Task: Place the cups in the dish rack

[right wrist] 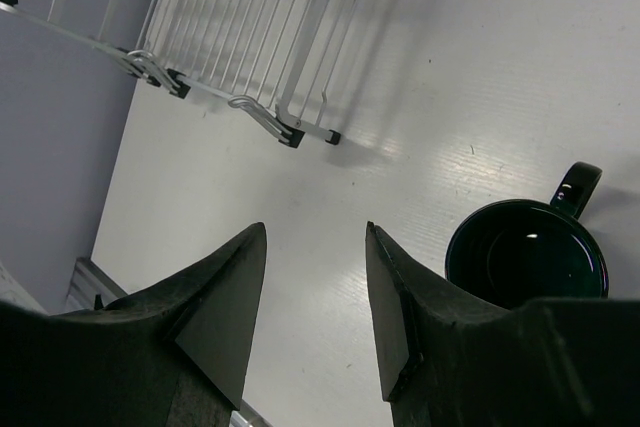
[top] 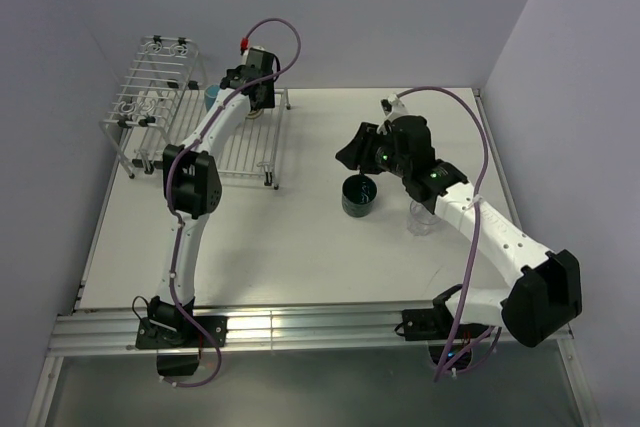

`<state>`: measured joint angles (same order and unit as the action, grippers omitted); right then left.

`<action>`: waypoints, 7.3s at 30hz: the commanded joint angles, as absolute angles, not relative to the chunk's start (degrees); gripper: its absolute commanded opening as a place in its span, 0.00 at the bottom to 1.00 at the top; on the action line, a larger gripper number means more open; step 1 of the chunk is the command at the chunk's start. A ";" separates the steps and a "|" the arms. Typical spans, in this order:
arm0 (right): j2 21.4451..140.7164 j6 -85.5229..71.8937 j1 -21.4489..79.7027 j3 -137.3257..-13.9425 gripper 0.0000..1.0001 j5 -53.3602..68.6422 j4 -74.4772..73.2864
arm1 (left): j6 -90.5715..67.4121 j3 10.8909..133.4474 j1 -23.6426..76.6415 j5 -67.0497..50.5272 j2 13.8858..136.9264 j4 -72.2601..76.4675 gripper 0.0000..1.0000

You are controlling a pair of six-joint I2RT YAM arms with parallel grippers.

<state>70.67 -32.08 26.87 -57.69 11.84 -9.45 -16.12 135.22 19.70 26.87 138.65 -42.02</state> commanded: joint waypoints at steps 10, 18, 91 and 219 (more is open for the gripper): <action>71.98 -31.55 27.60 -57.92 0.52 10.90 -6.59 | -15.03 133.86 19.16 28.48 140.01 -37.18 0.76; 72.86 -31.29 27.69 -58.10 0.52 10.63 -6.59 | -15.03 134.56 18.81 26.90 140.45 -36.82 0.72; 67.05 -26.63 31.37 -53.35 0.51 -7.12 -20.65 | -23.02 117.95 22.94 17.85 108.73 -34.62 0.83; 78.93 -96.70 13.27 -58.72 0.00 55.63 96.78 | -42.18 68.12 30.06 -41.57 80.68 10.54 0.88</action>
<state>85.89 -99.18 13.23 -53.80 60.18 69.60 -39.86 69.01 29.12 -36.64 79.07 12.19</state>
